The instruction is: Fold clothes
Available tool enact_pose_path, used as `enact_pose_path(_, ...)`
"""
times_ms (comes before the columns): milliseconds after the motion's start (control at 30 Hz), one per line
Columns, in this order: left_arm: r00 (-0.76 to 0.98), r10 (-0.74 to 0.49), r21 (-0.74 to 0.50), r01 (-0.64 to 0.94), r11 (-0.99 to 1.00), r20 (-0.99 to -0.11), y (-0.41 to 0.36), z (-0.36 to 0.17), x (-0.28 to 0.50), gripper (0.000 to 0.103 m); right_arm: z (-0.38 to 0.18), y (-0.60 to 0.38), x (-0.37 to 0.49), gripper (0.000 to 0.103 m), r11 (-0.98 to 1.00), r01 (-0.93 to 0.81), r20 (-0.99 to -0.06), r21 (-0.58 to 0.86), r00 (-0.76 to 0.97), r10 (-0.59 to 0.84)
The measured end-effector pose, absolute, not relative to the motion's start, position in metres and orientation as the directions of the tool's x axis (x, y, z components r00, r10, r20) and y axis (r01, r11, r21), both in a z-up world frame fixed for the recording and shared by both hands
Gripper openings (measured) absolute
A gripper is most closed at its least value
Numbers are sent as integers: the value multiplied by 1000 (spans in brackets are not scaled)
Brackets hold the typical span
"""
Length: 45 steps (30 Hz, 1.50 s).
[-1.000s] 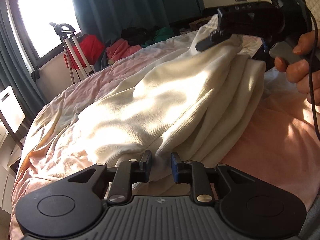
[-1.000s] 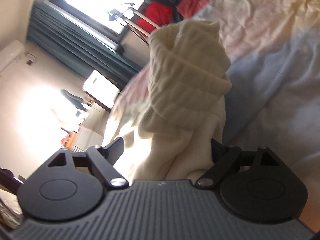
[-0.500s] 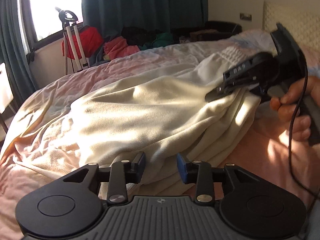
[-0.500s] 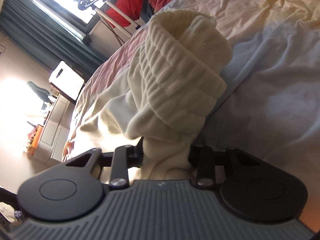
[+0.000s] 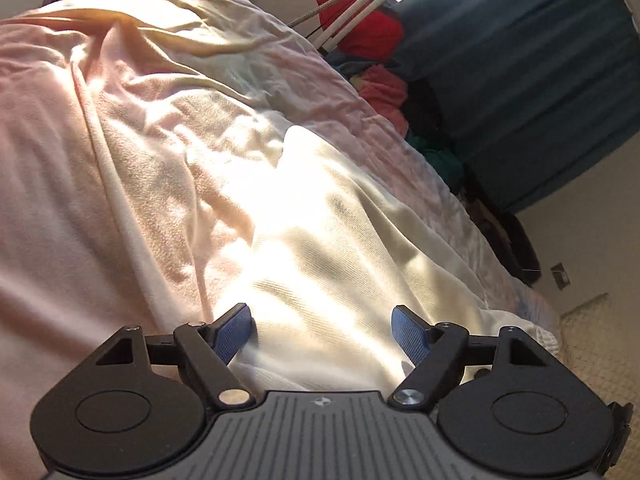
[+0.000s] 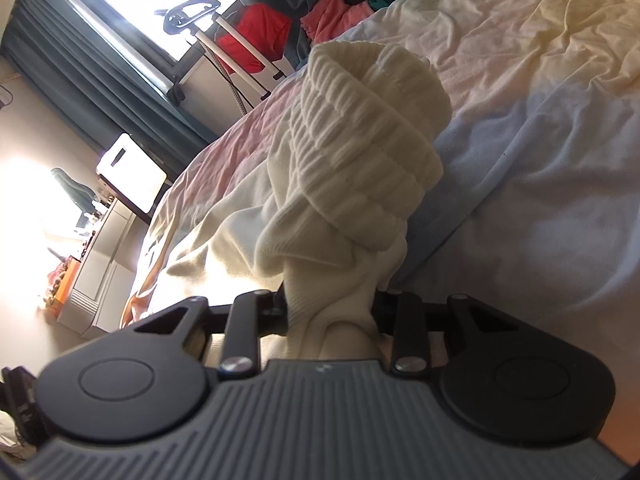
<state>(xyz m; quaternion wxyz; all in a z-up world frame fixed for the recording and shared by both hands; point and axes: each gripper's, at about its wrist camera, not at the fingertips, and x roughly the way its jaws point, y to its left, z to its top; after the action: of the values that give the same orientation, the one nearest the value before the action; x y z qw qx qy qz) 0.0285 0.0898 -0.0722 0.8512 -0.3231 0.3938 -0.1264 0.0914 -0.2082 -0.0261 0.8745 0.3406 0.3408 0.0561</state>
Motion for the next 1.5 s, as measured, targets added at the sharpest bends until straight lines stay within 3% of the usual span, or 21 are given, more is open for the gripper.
enact_pose_path(333,621,-462,-650,-103,753,-633,92,-91,30,81,-33,-208,94,35,753,152,-570,640,751,332)
enact_pose_path(467,619,-510,-686,-66,724,-598,88,-91,28,70,-42,-206,95,39,748,187,-589,637,744,315)
enact_pose_path(600,611,-537,-671,14,741,-581,78,-83,24,70,-46,-205,96,41,743,215,-610,634,730,309)
enact_pose_path(800,598,-537,-680,-19,733,-595,80,-93,22,74,-47,-206,92,40,718,226,-600,658,734,318)
enact_pose_path(900,607,-523,-655,6,756,-598,79,-90,19,67,-44,-205,88,40,723,220,-593,654,743,311)
enact_pose_path(1167,677,-487,-617,60,784,-552,80,-77,-2,33,-20,-204,78,32,739,153,-532,656,788,309)
enact_pose_path(1500,753,-518,-643,167,748,-407,64,-22,-16,24,15,-230,67,28,650,70,-371,756,865,337)
